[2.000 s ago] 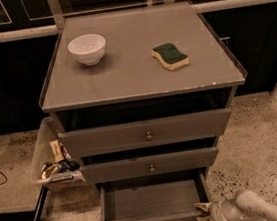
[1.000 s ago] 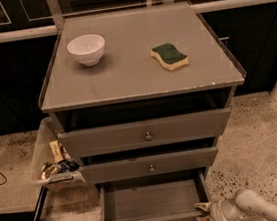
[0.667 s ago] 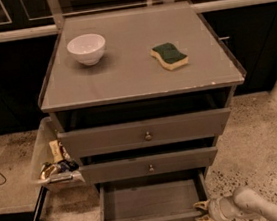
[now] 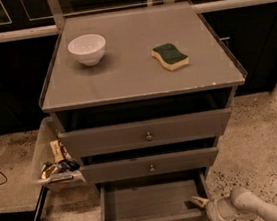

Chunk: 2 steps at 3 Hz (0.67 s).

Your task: Open bottom drawer

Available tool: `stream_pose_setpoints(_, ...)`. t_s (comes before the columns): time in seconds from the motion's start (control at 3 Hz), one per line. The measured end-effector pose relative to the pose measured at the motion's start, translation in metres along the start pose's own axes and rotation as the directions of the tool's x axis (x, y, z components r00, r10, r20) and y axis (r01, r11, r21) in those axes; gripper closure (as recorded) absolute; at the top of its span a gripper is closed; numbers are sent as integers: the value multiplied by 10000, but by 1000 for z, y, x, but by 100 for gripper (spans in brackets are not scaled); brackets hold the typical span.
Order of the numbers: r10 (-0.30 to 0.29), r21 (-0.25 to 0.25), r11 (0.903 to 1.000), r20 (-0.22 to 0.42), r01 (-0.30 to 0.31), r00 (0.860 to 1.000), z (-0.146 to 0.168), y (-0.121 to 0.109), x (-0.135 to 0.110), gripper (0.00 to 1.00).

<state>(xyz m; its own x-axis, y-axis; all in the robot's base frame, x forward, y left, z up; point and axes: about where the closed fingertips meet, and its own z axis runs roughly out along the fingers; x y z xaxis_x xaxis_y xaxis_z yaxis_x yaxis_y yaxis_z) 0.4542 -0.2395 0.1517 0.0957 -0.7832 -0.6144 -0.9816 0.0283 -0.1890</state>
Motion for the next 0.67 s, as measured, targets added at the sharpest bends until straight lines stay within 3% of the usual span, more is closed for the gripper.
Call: stream_pose_setpoints(0.67, 48, 21, 10000, -46, -47, 10000, -9, 8, 3, 41)
